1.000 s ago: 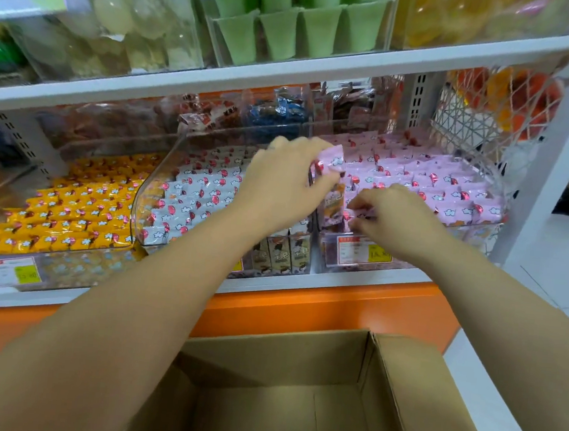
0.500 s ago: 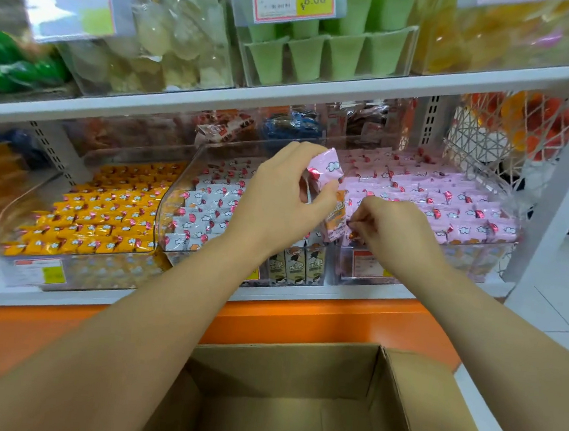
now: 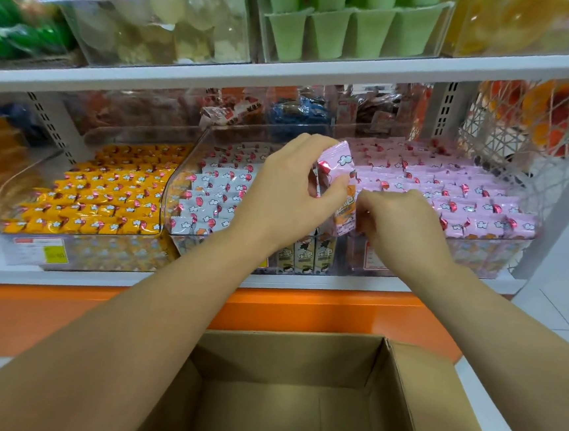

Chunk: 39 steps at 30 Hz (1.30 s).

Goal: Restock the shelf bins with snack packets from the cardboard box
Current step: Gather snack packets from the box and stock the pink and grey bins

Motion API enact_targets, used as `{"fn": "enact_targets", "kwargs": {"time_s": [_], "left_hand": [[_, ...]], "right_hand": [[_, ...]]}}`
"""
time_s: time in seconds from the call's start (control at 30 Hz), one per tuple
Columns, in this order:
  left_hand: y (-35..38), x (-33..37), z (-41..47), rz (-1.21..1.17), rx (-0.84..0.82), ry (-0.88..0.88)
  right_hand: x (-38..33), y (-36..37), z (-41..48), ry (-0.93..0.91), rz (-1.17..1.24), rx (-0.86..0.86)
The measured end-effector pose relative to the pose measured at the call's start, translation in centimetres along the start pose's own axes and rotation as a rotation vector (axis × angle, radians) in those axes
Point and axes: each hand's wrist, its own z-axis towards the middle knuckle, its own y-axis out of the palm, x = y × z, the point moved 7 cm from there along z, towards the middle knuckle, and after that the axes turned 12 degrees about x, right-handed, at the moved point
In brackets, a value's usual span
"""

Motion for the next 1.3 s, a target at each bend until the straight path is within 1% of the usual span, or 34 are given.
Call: {"fn": "enact_targets", "kwargs": {"time_s": [0.1, 0.23, 0.37, 0.43, 0.53, 0.6, 0.67, 0.7, 0.77, 0.83, 0.87, 0.93, 1.0, 1.07, 1.1, 1.2, 1.3], "left_hand": [[0.3, -0.2, -0.1, 0.008, -0.018, -0.004], [0.3, -0.5, -0.1, 0.016, -0.027, -0.015], [0.3, -0.7, -0.1, 0.004, -0.032, -0.033], [0.2, -0.7, -0.1, 0.001, -0.028, -0.035], [0.2, -0.6, 0.0, 0.018, -0.024, -0.028], [0.2, -0.6, 0.0, 0.036, -0.023, -0.022], [0.4, -0.4, 0.1, 0.038, -0.022, -0.022], [0.5, -0.2, 0.2, 0.029, -0.018, -0.019], [0.8, 0.5, 0.5, 0.006, -0.005, -0.004], [1.4, 1.0, 1.0, -0.023, 0.006, -0.014], [1.9, 1.2, 1.2, -0.036, 0.002, -0.034], [3.1, 1.4, 1.4, -0.049, -0.025, -0.08], [4.3, 1.4, 1.3, -0.039, -0.066, -0.11], [5.2, 1.0, 1.0, -0.005, -0.115, -0.137], [5.5, 0.7, 1.0, 0.019, -0.14, -0.15], [5.7, -0.2, 1.1, 0.077, -0.217, -0.167], [5.6, -0.8, 1.5, 0.149, -0.297, -0.15]], "right_hand": [[0.3, 0.6, -0.2, 0.02, -0.073, -0.067], [0.8, 1.4, -0.3, 0.104, 0.041, -0.108], [2.0, 1.7, -0.3, 0.209, 0.111, -0.08], [1.8, 1.9, -0.6, 0.192, 0.126, -0.079], [1.0, 2.0, -0.8, 0.115, 0.144, -0.092], [0.8, 2.2, -0.6, 0.081, 0.144, -0.153], [1.3, 2.4, -0.6, 0.118, 0.206, -0.251], [1.7, 2.0, -0.5, 0.159, 0.282, -0.269], [3.0, 0.2, 0.0, 0.27, 0.452, -0.184], [4.7, -1.4, 0.4, 0.344, 0.503, -0.079], [5.4, -1.6, 0.3, 0.351, 0.483, -0.076], [6.2, -1.0, -0.2, 0.336, 0.434, -0.146], [6.4, -0.1, -1.1, 0.282, 0.373, -0.215], [6.8, 0.3, -1.9, 0.239, 0.254, -0.252], [7.0, 0.3, -2.0, 0.237, 0.218, -0.249], [7.1, 0.0, -1.6, 0.217, 0.221, -0.183], [7.2, 0.4, -1.4, 0.182, 0.175, -0.157]]}}
